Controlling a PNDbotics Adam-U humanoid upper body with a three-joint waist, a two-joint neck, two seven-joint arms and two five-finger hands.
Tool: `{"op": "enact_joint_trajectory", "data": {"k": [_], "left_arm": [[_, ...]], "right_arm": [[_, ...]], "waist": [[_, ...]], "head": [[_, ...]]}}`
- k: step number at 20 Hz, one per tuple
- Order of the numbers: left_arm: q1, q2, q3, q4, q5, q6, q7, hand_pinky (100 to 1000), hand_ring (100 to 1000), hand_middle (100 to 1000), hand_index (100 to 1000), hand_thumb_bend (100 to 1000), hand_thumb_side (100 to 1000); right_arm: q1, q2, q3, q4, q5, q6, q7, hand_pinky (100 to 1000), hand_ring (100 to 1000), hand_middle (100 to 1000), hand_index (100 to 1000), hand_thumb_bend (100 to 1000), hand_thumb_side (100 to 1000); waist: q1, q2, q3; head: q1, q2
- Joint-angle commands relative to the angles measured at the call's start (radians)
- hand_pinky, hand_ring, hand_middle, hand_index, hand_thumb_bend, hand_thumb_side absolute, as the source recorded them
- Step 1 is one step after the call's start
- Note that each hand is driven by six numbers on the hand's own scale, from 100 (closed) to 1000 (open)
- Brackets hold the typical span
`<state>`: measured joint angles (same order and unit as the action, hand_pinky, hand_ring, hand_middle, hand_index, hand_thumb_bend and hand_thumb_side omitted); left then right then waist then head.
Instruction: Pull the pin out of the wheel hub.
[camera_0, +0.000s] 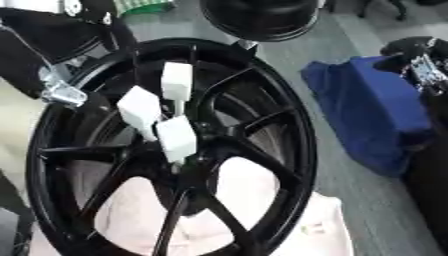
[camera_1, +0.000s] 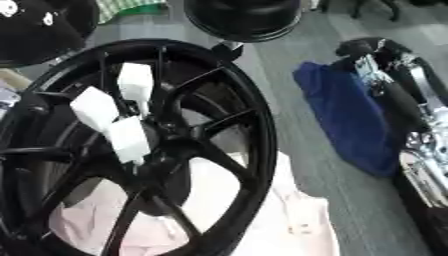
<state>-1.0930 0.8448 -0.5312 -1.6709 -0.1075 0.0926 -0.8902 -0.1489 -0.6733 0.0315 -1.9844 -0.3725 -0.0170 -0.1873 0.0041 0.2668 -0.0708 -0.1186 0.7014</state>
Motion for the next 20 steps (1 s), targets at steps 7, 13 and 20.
{"op": "enact_joint_trajectory", "data": {"k": [7,13,20], "left_arm": [[-0.037,-0.028,-0.035,0.045,0.029,-0.002,-0.017,922,791,761,860,556,440],[-0.037,-0.046,-0.049,0.066,0.033,-0.003,-0.017,923,776,734,840,550,428],[-0.03,-0.053,-0.067,0.079,0.033,-0.015,-0.017,920,765,725,828,543,412]], "right_arm": [[-0.016,-0.014,-0.002,-0.016,-0.004,0.005,0.001,811,658,648,682,100,544],[-0.024,-0.008,0.001,-0.016,-0.005,0.007,0.002,811,657,648,681,100,547],[-0.027,-0.005,0.002,-0.016,-0.006,0.008,0.0,811,657,647,680,100,548]], "waist": [[0.002,-0.002,-0.012],[0.005,0.007,-0.02],[0.007,0.014,-0.025]], "head": [[0.013,-0.005],[0.02,-0.008],[0.024,-0.009]]}}
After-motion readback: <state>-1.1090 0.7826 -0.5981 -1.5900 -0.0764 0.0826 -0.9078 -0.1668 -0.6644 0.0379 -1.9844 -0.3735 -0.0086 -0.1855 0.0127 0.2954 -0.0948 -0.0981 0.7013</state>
